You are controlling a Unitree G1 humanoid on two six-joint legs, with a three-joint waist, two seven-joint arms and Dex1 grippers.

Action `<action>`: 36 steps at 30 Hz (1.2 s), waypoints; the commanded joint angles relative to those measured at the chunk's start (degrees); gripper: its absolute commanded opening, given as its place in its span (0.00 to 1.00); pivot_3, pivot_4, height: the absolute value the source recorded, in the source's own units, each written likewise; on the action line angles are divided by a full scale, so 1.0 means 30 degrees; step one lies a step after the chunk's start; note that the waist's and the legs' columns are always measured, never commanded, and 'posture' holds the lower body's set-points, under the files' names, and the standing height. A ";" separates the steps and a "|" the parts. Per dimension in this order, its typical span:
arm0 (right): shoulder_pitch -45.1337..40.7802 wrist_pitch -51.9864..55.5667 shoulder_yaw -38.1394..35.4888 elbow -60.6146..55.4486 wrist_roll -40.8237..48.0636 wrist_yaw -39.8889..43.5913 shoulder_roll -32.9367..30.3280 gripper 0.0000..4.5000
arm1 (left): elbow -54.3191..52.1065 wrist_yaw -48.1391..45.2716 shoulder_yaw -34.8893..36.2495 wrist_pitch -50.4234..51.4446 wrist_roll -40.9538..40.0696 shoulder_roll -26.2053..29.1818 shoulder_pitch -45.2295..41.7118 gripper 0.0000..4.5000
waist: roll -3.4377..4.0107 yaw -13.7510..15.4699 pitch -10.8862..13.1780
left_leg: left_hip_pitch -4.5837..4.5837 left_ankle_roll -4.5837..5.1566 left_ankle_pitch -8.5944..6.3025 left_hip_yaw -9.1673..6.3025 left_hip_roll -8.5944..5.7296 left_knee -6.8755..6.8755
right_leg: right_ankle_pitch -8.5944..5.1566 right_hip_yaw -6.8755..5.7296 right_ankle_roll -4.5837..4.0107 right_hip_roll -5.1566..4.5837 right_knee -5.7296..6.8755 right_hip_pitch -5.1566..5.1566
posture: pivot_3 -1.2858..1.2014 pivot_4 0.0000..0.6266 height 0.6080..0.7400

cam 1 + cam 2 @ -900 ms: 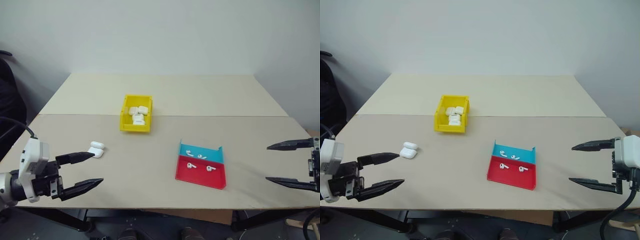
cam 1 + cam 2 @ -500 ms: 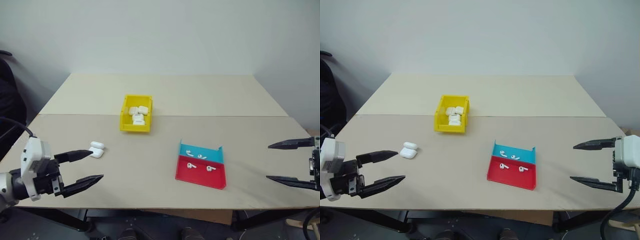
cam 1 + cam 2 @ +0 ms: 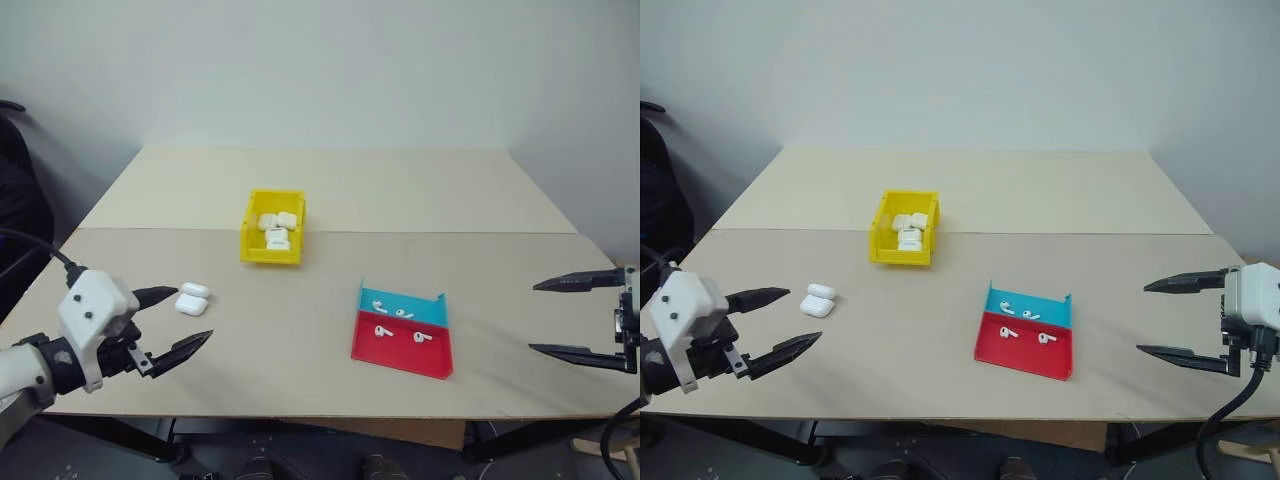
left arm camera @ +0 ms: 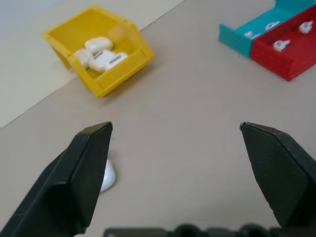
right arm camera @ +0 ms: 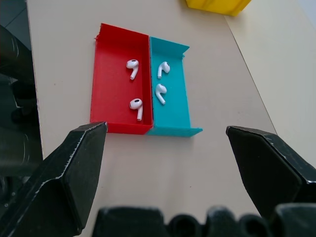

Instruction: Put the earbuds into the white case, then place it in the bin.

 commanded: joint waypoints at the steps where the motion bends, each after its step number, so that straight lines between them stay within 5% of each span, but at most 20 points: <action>1: -0.0237 0.0144 -0.0409 -0.0160 -0.0098 -0.0303 -0.0538 0.99 | 0.0217 0.2976 -0.1374 0.5560 -0.1407 0.1654 -0.2825 1.00 | 0.0000 0.0038 0.0000 | 0.0015 0.0000 0.0000 0.0001 -0.0004 0.0003 | 0.0000 0.0000 0.0002 -0.0004 0.0005 0.0011 | 0.52 0.24 1.00; 6: -0.0393 0.0695 0.0226 -0.0533 -0.0155 -0.0836 -0.0522 0.99 | 0.3481 0.5778 -0.6146 1.2790 -0.1147 0.1454 -1.0615 1.00 | -0.0015 -0.0038 0.0006 | 0.0040 -0.0004 0.0004 -0.0007 -0.0009 0.0014 | 0.0007 0.0004 0.0014 0.0008 0.0032 0.0033 | 0.52 0.24 1.00; 13: -0.0298 0.1078 0.1092 -0.0862 -0.0481 -0.1776 -0.0129 0.99 | 1.0534 0.6844 -1.3582 1.3416 -0.0946 0.2480 -1.7762 1.00 | -0.0047 -0.0207 0.0022 | 0.0024 -0.0007 0.0007 -0.0026 -0.0033 0.0014 | 0.0062 0.0036 0.0118 0.0020 0.0124 -0.0010 | 0.52 0.24 1.00; 23: 0.0079 0.2171 0.0465 -0.2077 0.0014 -0.2006 -0.0310 0.99 | 1.6810 0.4275 -1.9529 1.3091 0.1648 0.1568 -2.2956 1.00 | -0.0064 -0.0021 0.0031 | 0.0005 -0.0009 0.0007 -0.0017 -0.0064 0.0008 | 0.0044 0.0050 0.0137 0.0004 0.0126 -0.0029 | 0.52 0.24 1.00; 36: 0.0966 0.2631 -0.0222 -0.3087 -0.0280 -0.2508 0.0170 0.99 | 2.2604 0.0002 -2.3350 1.0354 0.6034 -0.0764 -2.5392 1.00 | -0.0096 -0.0060 0.0050 | -0.0029 -0.0008 0.0006 -0.0027 -0.0066 0.0014 | 0.0037 0.0048 0.0148 0.0002 0.0128 -0.0044 | 0.52 0.24 1.00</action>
